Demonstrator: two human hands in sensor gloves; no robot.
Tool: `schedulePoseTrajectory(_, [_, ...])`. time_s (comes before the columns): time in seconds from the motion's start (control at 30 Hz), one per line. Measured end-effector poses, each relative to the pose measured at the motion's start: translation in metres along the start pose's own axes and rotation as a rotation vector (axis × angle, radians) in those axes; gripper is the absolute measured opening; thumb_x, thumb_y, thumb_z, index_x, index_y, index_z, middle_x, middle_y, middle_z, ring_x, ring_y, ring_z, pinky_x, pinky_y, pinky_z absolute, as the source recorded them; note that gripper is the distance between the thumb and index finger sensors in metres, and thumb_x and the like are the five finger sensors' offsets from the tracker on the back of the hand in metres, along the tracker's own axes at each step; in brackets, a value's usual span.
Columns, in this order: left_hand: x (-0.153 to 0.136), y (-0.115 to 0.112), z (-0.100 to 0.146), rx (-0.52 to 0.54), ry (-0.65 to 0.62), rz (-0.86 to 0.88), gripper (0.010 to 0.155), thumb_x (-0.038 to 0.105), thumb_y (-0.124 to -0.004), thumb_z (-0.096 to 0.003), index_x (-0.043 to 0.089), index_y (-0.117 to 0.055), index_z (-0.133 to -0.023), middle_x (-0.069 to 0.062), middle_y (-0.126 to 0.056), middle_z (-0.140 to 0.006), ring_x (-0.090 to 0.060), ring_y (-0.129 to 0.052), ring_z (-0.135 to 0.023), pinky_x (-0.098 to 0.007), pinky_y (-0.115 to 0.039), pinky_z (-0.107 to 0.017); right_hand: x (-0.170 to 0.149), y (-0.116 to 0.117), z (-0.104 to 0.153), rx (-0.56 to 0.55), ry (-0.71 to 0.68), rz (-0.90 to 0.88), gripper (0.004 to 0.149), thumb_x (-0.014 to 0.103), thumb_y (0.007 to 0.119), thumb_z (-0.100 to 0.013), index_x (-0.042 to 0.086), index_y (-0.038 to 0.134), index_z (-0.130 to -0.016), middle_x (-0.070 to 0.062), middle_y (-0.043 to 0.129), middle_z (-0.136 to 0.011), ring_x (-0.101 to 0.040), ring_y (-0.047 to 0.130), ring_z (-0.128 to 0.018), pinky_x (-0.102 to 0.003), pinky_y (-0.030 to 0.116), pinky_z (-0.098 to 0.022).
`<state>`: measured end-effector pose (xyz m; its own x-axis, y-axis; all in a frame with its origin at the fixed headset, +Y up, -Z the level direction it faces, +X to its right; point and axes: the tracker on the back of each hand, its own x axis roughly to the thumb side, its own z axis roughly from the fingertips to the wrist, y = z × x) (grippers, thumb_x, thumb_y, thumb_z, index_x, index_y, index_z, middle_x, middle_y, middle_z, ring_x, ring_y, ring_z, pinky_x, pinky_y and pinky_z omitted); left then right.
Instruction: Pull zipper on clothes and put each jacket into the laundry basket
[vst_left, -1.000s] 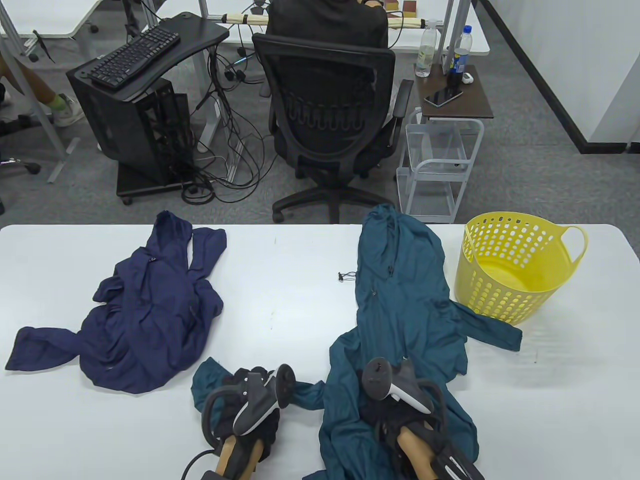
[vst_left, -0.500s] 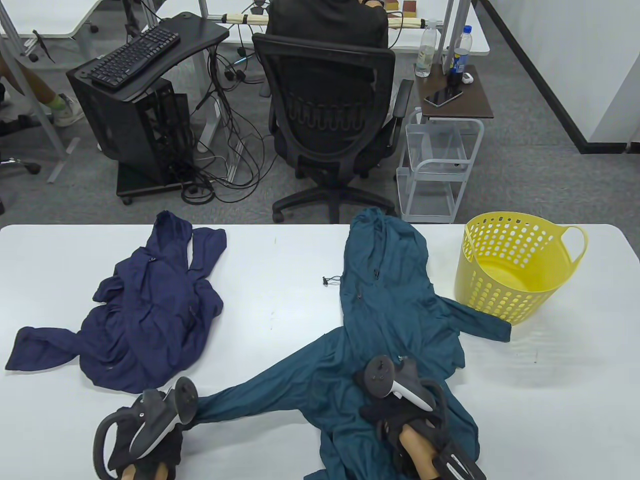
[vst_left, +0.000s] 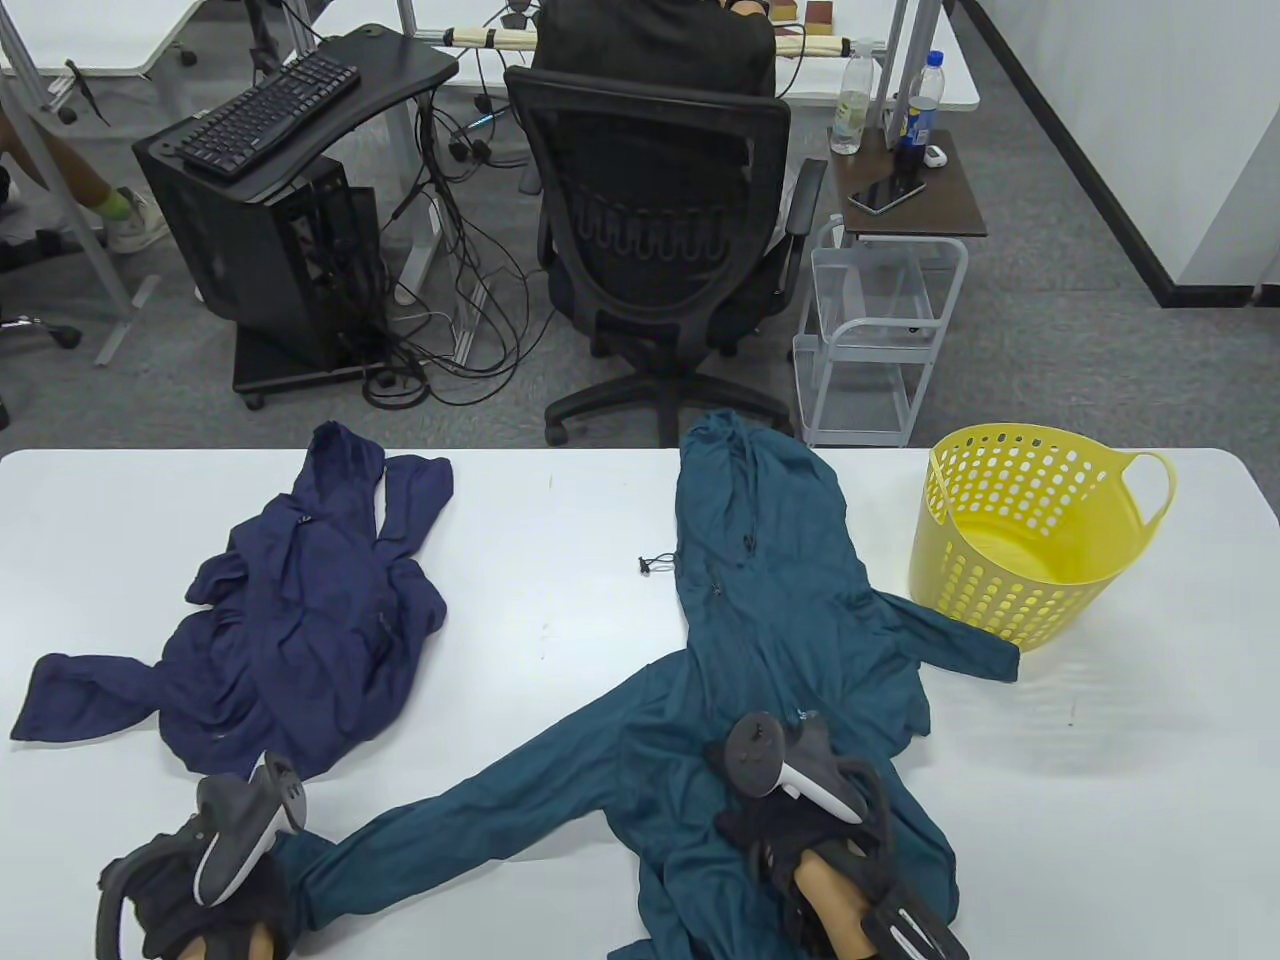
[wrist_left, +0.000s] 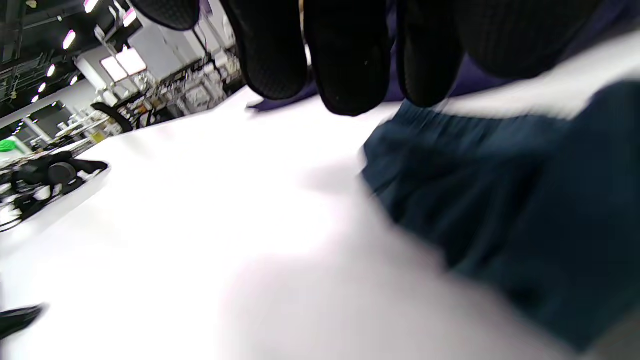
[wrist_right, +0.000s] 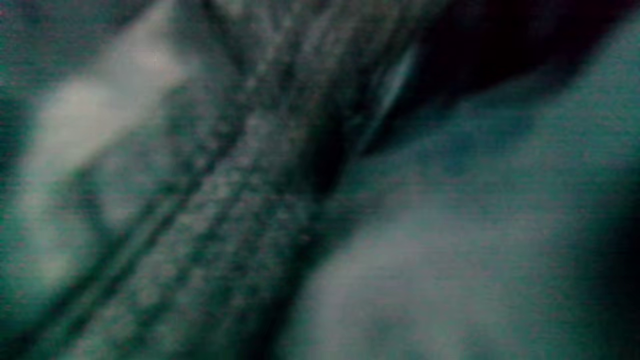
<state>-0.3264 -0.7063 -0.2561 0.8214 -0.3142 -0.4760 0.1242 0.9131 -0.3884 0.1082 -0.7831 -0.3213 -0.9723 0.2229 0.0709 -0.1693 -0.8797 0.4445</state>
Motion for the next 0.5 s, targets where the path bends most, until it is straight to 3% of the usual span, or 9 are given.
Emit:
schedulePoseTrajectory(0.1, [0.033, 0.023, 0.025, 0.12, -0.152, 0.157, 0.058, 0.06, -0.072, -0.0387, 0.041, -0.077, -0.093, 0.007, -0.09, -0.093, -0.029, -0.083, -0.089, -0.063, -0.056, -0.07, 0.013, 0.002, 0.002, -0.004, -0.073, -0.024, 0.068, 0.049, 0.076, -0.048, 0.036, 0.045, -0.107, 0.004, 0.03, -0.12, -0.038, 0.029, -0.108, -0.06, 0.038, -0.075])
schedulePoseTrajectory(0.23, [0.097, 0.046, 0.061, 0.174, -0.409, 0.288, 0.061, 0.062, -0.07, -0.0392, 0.044, -0.071, -0.097, 0.007, -0.084, -0.101, -0.03, -0.08, -0.094, -0.062, -0.057, -0.069, 0.023, -0.006, 0.01, 0.009, -0.139, -0.071, 0.066, 0.05, 0.075, -0.047, 0.035, 0.05, -0.107, 0.002, 0.036, -0.12, -0.038, 0.037, -0.108, -0.06, 0.044, -0.074])
schedulePoseTrajectory(0.37, [0.162, 0.051, 0.088, 0.178, -0.567, 0.242, 0.063, 0.064, -0.068, -0.0397, 0.048, -0.063, -0.1, 0.01, -0.077, -0.108, -0.03, -0.074, -0.099, -0.062, -0.056, -0.071, -0.007, -0.047, 0.031, -0.215, -0.083, -0.222, 0.055, 0.045, 0.075, -0.047, 0.032, 0.069, -0.101, 0.001, 0.061, -0.115, -0.038, 0.068, -0.099, -0.055, 0.062, -0.068])
schedulePoseTrajectory(0.5, [0.214, 0.048, 0.101, 0.161, -0.639, 0.165, 0.064, 0.065, -0.067, -0.0398, 0.049, -0.06, -0.101, 0.011, -0.072, -0.111, -0.03, -0.07, -0.102, -0.063, -0.054, -0.071, -0.085, -0.078, 0.05, -0.508, 0.236, -0.431, 0.046, 0.037, 0.078, -0.049, 0.028, 0.081, -0.094, -0.004, 0.08, -0.104, -0.036, 0.086, -0.083, -0.05, 0.073, -0.058])
